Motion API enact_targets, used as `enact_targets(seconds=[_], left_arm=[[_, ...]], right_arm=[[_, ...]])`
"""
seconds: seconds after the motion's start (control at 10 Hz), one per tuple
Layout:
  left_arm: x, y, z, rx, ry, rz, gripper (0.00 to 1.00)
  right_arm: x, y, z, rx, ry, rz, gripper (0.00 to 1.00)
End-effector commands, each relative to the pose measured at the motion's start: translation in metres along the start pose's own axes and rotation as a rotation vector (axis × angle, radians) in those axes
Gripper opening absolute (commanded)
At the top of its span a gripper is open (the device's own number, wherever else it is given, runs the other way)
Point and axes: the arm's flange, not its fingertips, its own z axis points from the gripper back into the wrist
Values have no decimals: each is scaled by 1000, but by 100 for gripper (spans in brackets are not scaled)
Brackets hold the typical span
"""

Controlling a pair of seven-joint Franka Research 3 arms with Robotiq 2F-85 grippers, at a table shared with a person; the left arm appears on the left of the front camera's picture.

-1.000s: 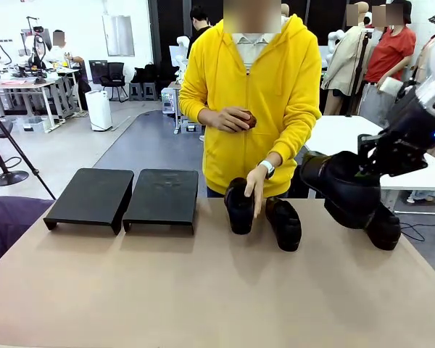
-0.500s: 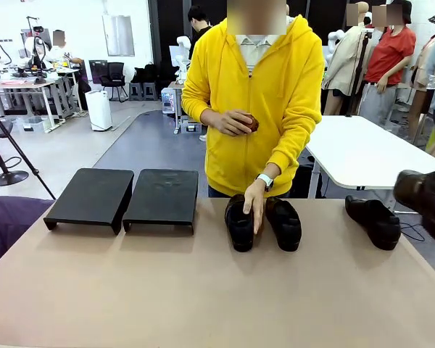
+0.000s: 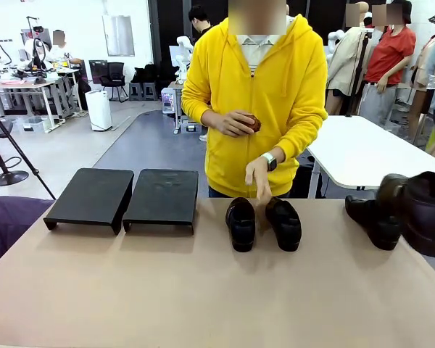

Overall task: Organize the shoes by placing them on the stand.
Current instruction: Pick up one Shoe and place it in the middle of the table.

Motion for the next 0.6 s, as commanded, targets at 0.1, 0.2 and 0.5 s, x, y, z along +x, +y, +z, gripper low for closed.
enact_targets(seconds=[0.1, 0.2, 0.5], left_arm=[[0, 1, 1, -11, -1, -7, 100], [0, 1, 1, -11, -1, -7, 100], [0, 1, 1, -11, -1, -7, 100]], right_arm=[[-30, 104, -11, 59, 50, 142, 0], [-44, 151, -30, 74, 89, 193, 0], [-98, 248, -105, 145, 99, 279, 0]])
